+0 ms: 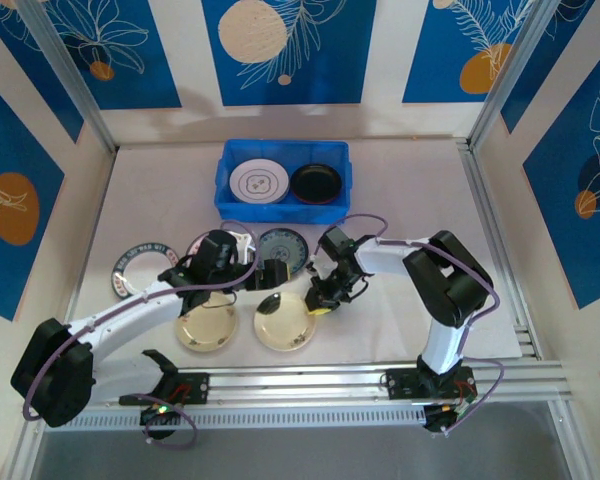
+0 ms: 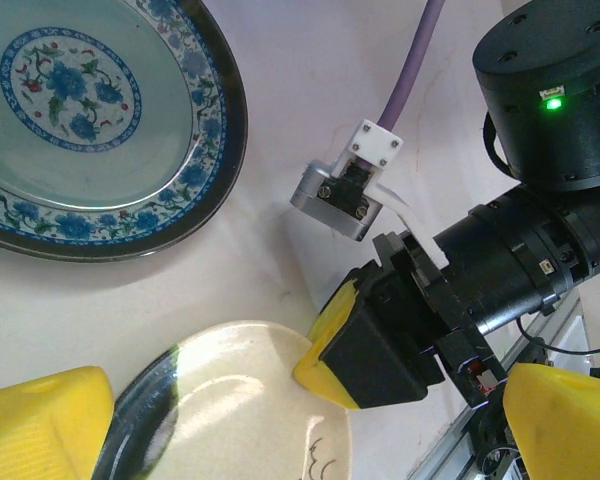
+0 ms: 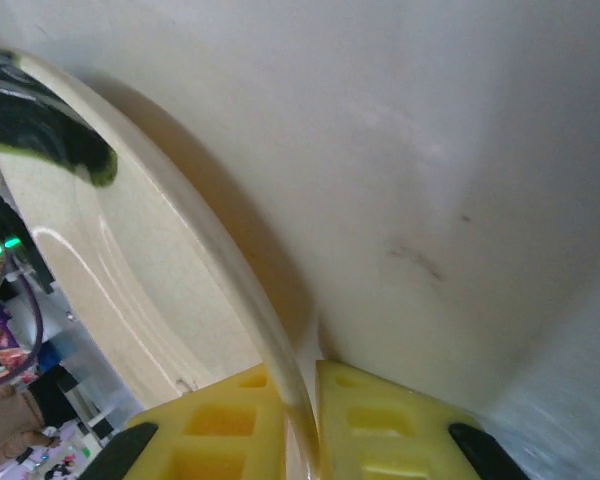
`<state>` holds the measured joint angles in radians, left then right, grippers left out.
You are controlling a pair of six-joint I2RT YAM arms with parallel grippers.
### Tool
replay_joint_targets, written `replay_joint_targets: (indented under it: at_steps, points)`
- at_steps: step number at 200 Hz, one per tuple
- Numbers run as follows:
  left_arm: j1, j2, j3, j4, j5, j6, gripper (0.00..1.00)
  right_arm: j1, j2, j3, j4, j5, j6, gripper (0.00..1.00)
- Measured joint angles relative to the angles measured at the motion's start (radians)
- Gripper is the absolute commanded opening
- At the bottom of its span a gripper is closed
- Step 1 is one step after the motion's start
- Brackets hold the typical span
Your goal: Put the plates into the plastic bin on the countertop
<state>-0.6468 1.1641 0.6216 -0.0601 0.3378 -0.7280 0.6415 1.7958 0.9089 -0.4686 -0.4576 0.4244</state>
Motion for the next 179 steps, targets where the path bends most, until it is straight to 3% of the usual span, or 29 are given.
replay_joint_targets:
  at_steps: [33, 130, 179]
  points:
    - [0.000, 0.004, 0.000, 0.000, -0.006, 0.001, 1.00, -0.002, 0.003, 0.000, 0.026, -0.031, -0.003, 0.00]
    - [0.016, 0.009, 0.081, -0.083, -0.018, 0.083, 1.00, -0.059, -0.103, -0.021, -0.014, -0.014, -0.005, 0.00]
    - [0.085, -0.006, 0.106, -0.148, -0.025, 0.140, 1.00, -0.086, -0.140, -0.021, -0.018, -0.014, -0.004, 0.00]
